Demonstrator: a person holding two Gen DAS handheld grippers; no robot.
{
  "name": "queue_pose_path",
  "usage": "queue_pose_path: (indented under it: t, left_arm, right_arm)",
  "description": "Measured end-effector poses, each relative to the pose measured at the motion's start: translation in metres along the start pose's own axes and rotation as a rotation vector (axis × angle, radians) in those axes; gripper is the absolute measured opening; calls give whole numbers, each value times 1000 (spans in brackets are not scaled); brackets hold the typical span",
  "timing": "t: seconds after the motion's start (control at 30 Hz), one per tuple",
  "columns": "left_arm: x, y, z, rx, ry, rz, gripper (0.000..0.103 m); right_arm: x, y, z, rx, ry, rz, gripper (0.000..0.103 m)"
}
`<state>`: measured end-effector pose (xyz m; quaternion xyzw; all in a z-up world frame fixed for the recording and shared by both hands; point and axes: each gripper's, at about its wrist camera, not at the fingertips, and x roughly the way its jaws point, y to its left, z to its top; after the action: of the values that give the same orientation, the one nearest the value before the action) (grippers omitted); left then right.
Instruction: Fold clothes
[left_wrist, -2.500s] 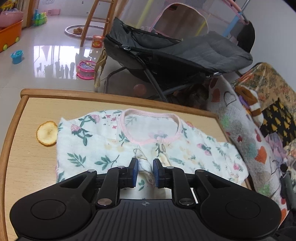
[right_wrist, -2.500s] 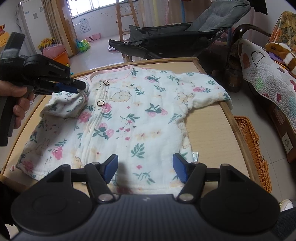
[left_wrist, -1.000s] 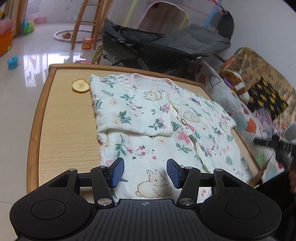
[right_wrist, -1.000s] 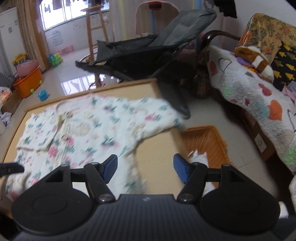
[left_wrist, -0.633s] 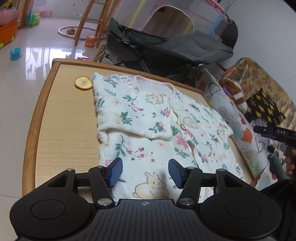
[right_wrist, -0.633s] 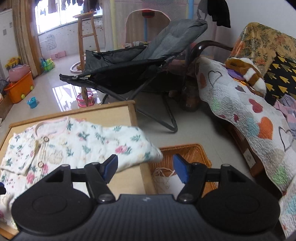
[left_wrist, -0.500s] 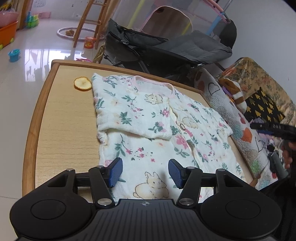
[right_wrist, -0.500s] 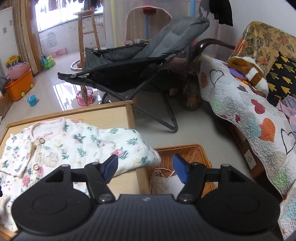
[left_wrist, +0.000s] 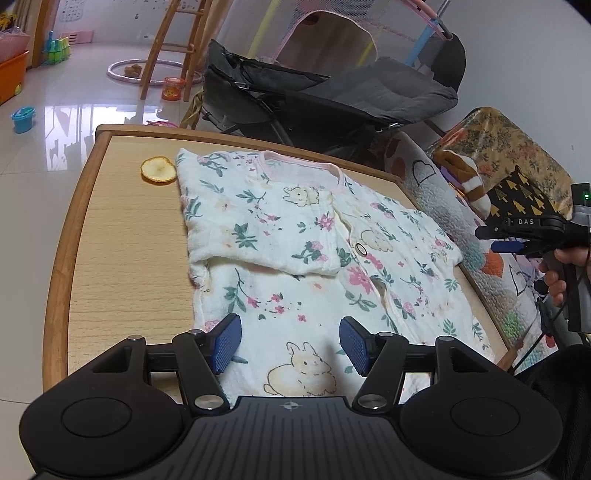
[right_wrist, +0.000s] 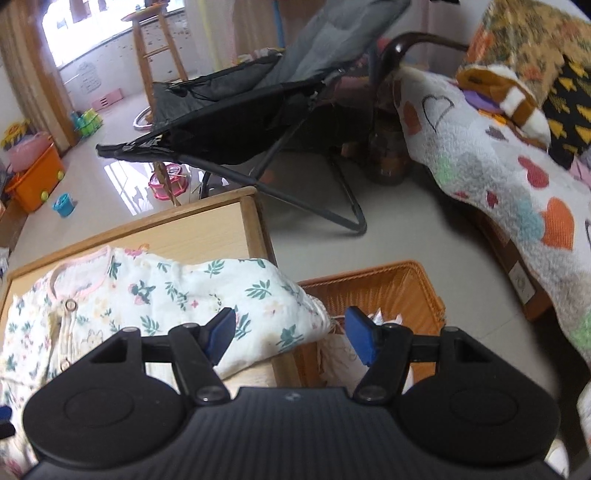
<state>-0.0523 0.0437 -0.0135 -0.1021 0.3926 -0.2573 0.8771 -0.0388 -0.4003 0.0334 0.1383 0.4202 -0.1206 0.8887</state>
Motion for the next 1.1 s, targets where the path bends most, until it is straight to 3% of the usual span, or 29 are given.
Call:
queue_pose_path:
  t: [0.3,0.6,0.7,0.73,0.77,1.1]
  left_arm:
    - [1,-5,-2,41,0,7,65]
    - [1,-10,-3,84,4,-2,74]
    - [1,-10,-3,87,3,-3,75]
    - [1,-10,-3,86,3,-4,75]
    - [1,-9,-3,85,3,-4,75]
    - [2,-13,-4,98,5,-7,80]
  right_arm:
    - [22,-1,6,29,37,31,65]
    - [42,3,1,70,86,41,63]
    - [46,5,-2,54,97,34,47]
    - [47,6,-2,50,101,38,34]
    - [47,6,-3,47,102,38,26]
    - [37,11,-5,-13,63,43,8]
